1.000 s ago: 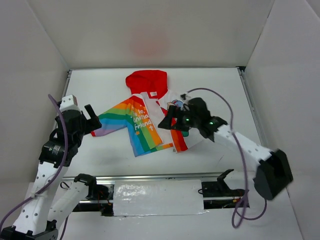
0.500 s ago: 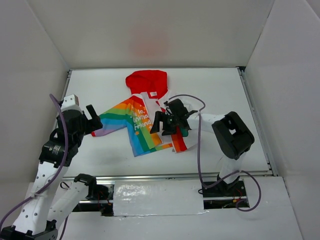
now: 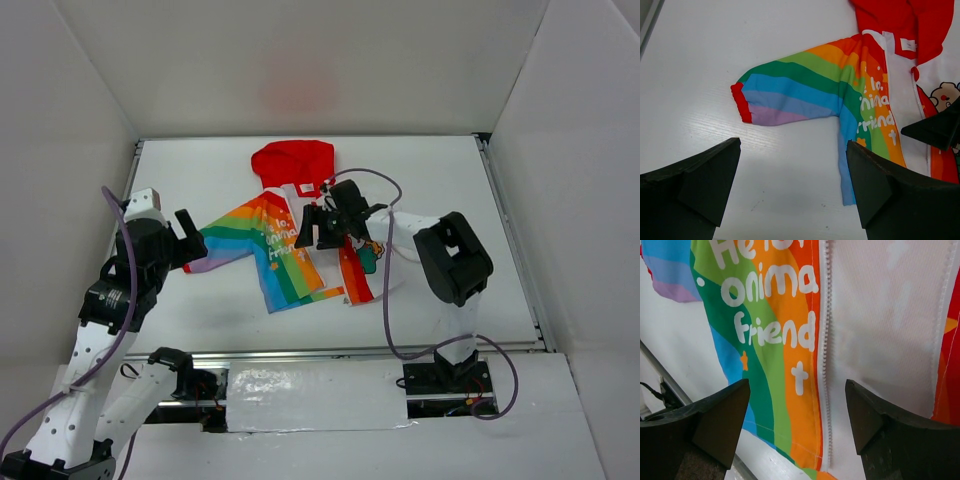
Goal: Zip up the jacket
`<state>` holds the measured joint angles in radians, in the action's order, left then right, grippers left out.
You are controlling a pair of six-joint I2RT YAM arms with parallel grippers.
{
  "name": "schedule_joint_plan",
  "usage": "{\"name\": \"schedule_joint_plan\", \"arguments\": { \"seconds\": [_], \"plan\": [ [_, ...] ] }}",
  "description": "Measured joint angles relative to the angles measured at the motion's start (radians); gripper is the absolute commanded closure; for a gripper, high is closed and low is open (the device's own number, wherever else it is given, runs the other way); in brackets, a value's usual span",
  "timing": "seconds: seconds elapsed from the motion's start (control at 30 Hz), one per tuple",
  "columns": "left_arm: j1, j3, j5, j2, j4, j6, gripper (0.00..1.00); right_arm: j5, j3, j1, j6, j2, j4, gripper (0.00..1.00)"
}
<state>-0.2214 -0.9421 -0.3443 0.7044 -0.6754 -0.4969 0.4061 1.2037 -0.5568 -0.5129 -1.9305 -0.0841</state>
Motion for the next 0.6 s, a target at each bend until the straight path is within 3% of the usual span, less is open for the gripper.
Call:
{"name": "schedule_joint_plan", "arguments": {
  "seconds": [0.6],
  "plan": [
    [-0.002,0.0,0.011,0.001,0.003,0.001,0.01,0.263,0.047,0.031,0.005,-0.089,0.033,0.24]
  ]
}}
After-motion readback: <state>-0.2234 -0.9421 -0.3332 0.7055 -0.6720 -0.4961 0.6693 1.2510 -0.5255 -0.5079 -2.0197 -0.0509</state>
